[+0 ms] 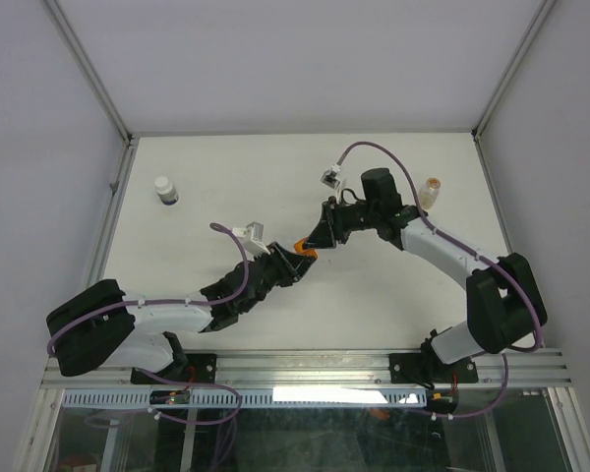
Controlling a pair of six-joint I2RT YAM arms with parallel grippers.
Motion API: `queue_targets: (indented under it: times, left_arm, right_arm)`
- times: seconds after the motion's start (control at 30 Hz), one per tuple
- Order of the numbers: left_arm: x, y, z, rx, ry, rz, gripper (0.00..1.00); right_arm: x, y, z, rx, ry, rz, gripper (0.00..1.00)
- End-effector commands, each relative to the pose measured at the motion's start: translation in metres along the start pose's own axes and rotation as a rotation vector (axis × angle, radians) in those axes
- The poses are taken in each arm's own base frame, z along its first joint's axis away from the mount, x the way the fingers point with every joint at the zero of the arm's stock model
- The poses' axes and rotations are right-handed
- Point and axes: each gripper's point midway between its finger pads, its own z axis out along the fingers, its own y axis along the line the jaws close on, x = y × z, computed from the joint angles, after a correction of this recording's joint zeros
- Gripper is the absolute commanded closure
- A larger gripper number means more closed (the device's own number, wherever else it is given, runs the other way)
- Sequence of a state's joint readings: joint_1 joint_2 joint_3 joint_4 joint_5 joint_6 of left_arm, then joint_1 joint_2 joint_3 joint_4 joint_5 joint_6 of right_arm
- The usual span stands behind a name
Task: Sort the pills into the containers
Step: Open the pill container at the center of the board.
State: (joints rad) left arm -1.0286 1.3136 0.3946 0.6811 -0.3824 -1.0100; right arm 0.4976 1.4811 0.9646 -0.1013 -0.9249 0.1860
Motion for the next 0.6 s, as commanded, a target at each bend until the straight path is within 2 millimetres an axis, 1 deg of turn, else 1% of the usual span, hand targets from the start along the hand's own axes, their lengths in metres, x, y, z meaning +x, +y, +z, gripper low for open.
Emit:
queue_targets:
  times: [0.0,0.07,0.17,0.33,0.47,0.5,0.57]
  left_arm:
    - [-0.015,-0.023,-0.008,0.088,-0.039,0.016,1.00]
    - [-0.015,-0.025,-0.010,0.100,-0.035,0.025,1.00]
    - [-0.014,-0.029,-0.012,0.124,-0.026,0.033,1.00]
    - [-0.011,-0.032,-0.012,0.141,-0.010,0.032,1.00]
    - [-0.012,-0.033,-0.014,0.154,-0.014,0.027,1.00]
    - [-0.012,-0.034,-0.014,0.160,-0.012,0.026,1.00]
    - [-0.012,-0.037,-0.016,0.179,-0.010,0.022,1.00]
  right_arm:
    - [-0.020,0.001,-0.019,0.005,-0.069,-0.039,0.65]
    - [-0.021,-0.003,-0.024,0.016,-0.077,-0.034,0.57]
    - [-0.023,-0.010,-0.029,0.046,-0.086,-0.029,0.50]
    - [-0.026,-0.018,-0.035,0.094,-0.092,-0.047,0.47]
    - [-0.025,-0.025,-0.036,0.131,-0.085,-0.060,0.47]
    - [-0.024,-0.027,-0.036,0.133,-0.080,-0.059,0.49]
    - [-0.022,-0.027,-0.035,0.124,-0.069,-0.055,0.59]
